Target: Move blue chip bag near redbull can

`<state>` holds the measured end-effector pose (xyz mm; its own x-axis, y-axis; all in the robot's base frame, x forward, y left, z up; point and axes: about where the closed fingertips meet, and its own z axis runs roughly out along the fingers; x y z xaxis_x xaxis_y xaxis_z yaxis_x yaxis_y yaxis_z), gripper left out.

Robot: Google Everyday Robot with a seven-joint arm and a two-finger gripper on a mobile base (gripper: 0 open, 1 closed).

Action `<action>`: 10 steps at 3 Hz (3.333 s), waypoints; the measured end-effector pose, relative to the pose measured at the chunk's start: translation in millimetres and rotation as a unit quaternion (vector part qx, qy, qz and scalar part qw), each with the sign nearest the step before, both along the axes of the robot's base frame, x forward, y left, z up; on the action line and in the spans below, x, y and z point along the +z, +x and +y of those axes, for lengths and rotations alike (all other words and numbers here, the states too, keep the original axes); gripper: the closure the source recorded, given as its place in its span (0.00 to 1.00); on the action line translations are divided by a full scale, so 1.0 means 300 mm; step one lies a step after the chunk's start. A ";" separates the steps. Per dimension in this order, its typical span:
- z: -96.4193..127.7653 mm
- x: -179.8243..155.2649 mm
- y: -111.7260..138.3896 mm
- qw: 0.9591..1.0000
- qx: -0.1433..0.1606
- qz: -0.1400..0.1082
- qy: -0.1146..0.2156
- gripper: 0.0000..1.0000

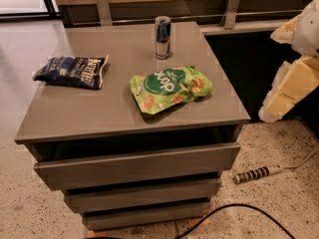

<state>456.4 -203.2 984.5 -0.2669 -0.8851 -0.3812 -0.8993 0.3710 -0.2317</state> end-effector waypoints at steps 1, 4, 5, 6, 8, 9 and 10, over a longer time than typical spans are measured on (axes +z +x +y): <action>0.110 0.019 0.127 0.986 -0.036 -0.042 0.156 0.00; 0.515 0.043 0.319 0.921 -0.044 -0.068 0.380 0.00; 0.520 0.036 0.313 0.921 -0.045 -0.066 0.382 0.00; 0.552 -0.007 0.280 0.917 -0.051 -0.057 0.391 0.00; 0.811 -0.186 0.267 0.916 -0.040 -0.020 0.399 0.00; 0.908 -0.266 0.272 0.917 -0.037 -0.025 0.397 0.00; 0.983 -0.332 0.302 0.920 -0.042 -0.045 0.387 0.00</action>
Offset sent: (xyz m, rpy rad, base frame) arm 0.0997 0.0926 0.0258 0.7722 -0.2177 -0.1654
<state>547.1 91.7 884.9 -0.2590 -0.3173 -0.9123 -0.8495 0.5243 0.0588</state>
